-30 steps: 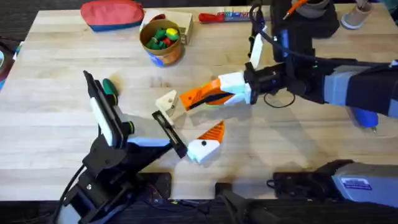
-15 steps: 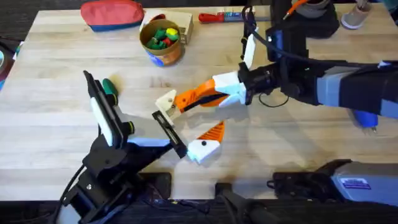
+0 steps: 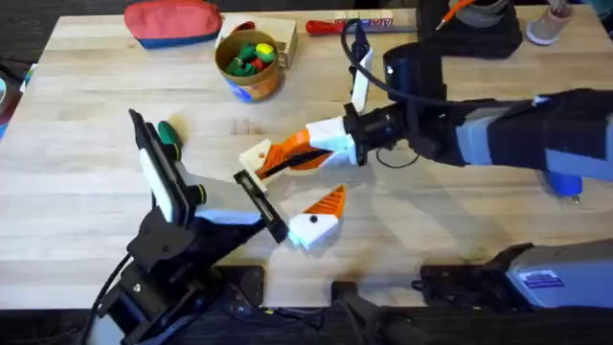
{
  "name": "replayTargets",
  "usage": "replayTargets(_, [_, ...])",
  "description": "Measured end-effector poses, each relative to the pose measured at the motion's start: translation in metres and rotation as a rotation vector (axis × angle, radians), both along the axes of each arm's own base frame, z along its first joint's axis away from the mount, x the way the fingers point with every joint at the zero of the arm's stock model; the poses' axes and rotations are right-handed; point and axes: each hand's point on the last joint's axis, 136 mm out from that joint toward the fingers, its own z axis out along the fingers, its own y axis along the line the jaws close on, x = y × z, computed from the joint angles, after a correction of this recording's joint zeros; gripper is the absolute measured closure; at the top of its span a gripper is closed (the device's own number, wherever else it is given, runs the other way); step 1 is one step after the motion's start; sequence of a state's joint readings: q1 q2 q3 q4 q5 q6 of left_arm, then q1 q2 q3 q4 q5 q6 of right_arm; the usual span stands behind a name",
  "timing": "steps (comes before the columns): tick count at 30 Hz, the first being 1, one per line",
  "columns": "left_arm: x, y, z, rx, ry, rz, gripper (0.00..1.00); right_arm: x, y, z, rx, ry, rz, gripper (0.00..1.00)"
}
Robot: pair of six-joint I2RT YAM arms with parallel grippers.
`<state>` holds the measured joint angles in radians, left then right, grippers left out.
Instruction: Pick up the gripper from the table and insert it into the empty holder that is missing its gripper. Then pick up a screw, insert it into the mounting hole, and use the screwdriver to tighten it. Finally, clean up the table by picking up the vegetable and placing it into the bucket.
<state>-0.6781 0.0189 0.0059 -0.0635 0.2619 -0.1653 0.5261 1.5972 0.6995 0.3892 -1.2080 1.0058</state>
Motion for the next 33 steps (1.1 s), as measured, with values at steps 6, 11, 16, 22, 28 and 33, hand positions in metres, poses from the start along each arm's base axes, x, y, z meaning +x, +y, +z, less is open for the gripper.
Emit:
replayTargets(6, [0.009, 0.007, -0.001, -0.004, 0.013, 0.062, 0.013, 0.016, 0.019, -0.002, -0.009, 0.008, 0.008, 0.998])
replayTargets(11, [0.015, 0.013, -0.002, -0.003, 0.017, 0.105, 0.013, 0.021, 0.027, -0.003, -0.013, 0.005, 0.01, 0.998])
replayTargets(16, [0.016, 0.013, -0.002, -0.002, 0.017, 0.112, 0.014, 0.022, 0.028, -0.003, -0.016, 0.003, 0.006, 0.998])
replayTargets(22, [0.015, 0.013, -0.002, -0.005, 0.02, 0.109, 0.013, 0.025, 0.029, -0.005, -0.029, 0.003, -0.015, 0.998])
replayTargets(28, [0.017, 0.015, -0.003, -0.007, 0.027, 0.124, 0.013, 0.028, 0.032, -0.007, -0.045, 0.0, -0.038, 0.998])
replayTargets(33, [0.018, 0.015, -0.003, -0.008, 0.03, 0.129, 0.014, 0.028, 0.033, -0.007, -0.048, -0.004, -0.043, 0.998])
